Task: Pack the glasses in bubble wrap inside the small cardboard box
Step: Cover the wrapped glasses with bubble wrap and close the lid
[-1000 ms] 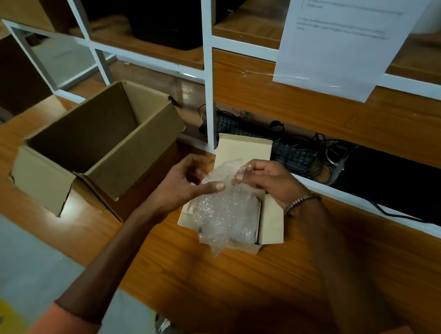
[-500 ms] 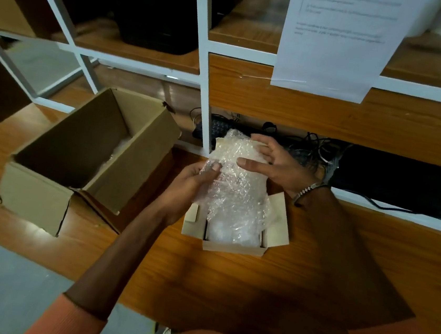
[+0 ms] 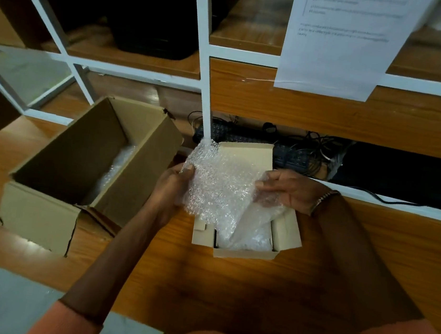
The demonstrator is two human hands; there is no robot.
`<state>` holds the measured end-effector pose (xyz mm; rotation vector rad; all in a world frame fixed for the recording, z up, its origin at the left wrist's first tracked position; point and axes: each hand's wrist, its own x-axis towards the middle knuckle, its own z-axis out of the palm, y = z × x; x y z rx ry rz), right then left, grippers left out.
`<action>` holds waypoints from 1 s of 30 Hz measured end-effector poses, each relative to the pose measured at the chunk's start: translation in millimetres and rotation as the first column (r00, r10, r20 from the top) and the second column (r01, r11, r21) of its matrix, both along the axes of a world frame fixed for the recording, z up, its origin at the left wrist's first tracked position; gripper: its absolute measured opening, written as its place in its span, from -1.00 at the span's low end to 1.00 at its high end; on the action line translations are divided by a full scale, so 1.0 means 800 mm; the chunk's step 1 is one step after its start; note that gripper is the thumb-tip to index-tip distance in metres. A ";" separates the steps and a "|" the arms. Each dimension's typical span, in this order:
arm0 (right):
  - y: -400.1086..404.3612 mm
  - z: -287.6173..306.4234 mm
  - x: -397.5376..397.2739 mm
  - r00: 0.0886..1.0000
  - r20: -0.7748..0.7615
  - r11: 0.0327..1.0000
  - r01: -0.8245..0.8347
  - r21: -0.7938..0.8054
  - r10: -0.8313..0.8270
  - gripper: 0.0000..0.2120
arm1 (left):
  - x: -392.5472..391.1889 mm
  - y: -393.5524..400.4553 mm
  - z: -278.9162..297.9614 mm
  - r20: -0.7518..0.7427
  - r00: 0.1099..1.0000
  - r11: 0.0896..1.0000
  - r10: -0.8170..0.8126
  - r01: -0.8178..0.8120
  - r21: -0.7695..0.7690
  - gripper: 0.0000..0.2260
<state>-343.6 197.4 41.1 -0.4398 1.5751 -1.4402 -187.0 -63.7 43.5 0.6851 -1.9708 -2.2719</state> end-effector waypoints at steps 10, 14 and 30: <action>0.044 0.011 -0.025 0.993 -0.071 0.964 -0.068 0.256 0.089 -0.57 | -0.014 -0.022 -0.027 0.122 0.981 0.988 0.150 -0.143 -0.058 -0.68; 0.054 -0.002 -0.034 0.990 -0.141 0.919 0.062 0.389 -0.007 -0.57 | -0.014 -0.022 -0.033 0.105 0.990 0.993 0.099 -0.091 -0.076 -0.68; -0.052 0.039 0.018 0.943 -0.078 0.917 0.333 0.220 -0.324 -0.55 | -0.012 0.068 -0.011 -0.050 0.977 0.965 -0.209 0.198 -0.173 -0.72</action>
